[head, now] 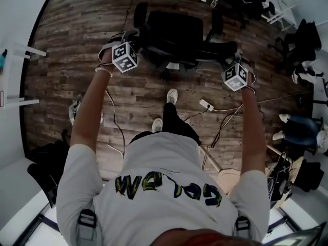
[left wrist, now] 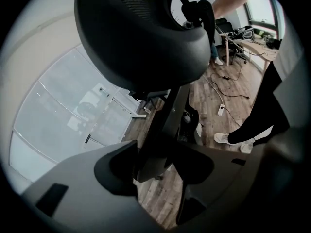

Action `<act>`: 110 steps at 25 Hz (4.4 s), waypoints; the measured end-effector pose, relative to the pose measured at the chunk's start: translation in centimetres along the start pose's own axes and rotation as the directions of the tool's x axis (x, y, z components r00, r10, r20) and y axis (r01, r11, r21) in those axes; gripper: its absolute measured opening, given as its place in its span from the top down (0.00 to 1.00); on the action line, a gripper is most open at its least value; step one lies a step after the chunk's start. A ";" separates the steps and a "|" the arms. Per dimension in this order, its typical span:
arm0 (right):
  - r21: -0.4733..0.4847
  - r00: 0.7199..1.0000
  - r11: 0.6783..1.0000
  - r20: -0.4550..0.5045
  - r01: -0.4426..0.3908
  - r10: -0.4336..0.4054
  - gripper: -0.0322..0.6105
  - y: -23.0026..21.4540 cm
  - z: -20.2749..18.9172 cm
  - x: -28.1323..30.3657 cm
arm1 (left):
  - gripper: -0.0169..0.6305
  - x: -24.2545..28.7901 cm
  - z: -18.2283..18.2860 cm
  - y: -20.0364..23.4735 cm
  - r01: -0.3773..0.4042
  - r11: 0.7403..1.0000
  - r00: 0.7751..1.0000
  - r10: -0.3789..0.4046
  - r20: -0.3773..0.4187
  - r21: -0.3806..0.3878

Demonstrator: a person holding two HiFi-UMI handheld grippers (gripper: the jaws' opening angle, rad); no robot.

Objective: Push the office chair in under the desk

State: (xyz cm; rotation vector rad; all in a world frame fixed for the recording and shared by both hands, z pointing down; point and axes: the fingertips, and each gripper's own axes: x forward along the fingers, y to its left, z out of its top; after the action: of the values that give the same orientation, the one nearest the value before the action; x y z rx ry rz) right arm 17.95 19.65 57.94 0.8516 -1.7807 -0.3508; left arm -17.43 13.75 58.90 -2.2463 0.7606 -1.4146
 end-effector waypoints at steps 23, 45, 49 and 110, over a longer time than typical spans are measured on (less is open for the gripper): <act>0.005 0.998 0.999 0.051 -0.037 0.036 0.63 -12.5 0.0 11.3 | 0.62 11.6 2.1 12.3 -0.007 1.000 0.997 0.005 -0.079 -0.022; -0.005 0.996 0.999 0.083 -0.036 0.036 0.62 -24.3 1.3 22.4 | 0.60 22.0 2.1 23.6 -0.050 0.998 0.989 0.045 -0.141 -0.033; 0.001 0.996 1.000 0.082 -0.031 0.030 0.62 -26.2 2.0 24.5 | 0.60 23.9 1.9 26.0 -0.053 0.998 0.991 0.048 -0.125 -0.032; 0.040 0.998 0.999 0.067 -0.016 0.013 0.62 -60.0 7.1 56.5 | 0.59 55.7 2.7 63.5 -0.062 0.997 0.982 0.054 -0.180 -0.043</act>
State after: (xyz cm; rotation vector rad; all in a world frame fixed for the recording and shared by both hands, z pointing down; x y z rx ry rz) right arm 24.88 -62.79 58.47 0.8638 -1.8604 -0.3384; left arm -10.97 -70.56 60.37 -2.1335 0.9190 -1.6014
